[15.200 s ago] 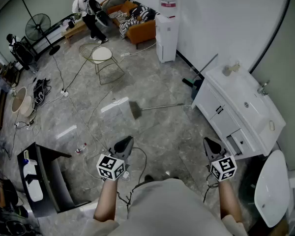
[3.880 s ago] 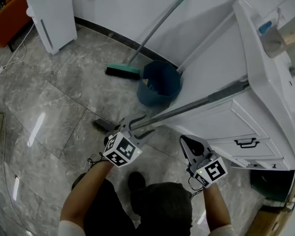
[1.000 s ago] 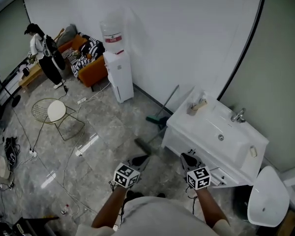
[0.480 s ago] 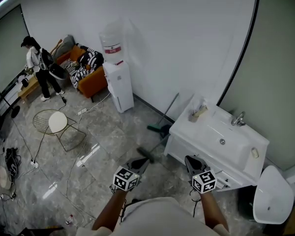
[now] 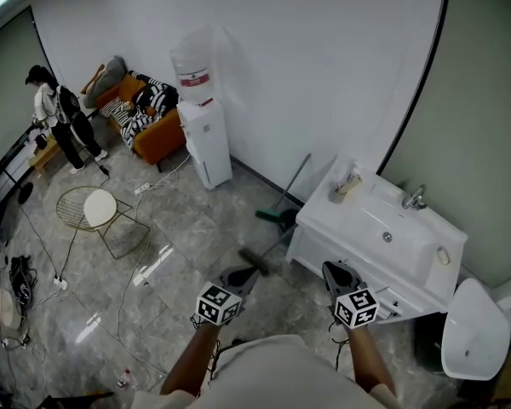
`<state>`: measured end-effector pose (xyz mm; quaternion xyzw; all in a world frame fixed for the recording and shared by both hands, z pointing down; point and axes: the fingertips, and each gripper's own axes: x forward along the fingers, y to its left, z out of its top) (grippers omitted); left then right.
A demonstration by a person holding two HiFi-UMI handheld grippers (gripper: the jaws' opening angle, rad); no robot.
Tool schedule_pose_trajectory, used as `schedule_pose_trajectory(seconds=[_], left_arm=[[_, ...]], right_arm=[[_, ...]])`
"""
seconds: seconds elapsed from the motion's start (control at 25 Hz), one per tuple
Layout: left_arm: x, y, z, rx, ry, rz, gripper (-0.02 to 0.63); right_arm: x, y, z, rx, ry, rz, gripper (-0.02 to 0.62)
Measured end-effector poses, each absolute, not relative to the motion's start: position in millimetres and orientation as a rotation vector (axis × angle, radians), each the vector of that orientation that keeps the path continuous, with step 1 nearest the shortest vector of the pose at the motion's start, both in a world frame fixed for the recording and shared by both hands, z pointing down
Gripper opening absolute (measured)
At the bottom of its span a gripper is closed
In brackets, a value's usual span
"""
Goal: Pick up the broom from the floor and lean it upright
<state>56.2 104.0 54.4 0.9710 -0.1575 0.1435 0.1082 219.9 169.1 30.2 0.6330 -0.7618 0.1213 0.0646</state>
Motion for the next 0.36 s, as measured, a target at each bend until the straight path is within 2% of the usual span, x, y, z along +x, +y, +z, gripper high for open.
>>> schedule_pose_trajectory(seconds=[0.36], left_arm=[[53.2,113.2,53.9,2.861,-0.441,0.409,0.012]], right_arm=[[212.1,170.5,24.2,1.906,-2.305,0.345,0.0]])
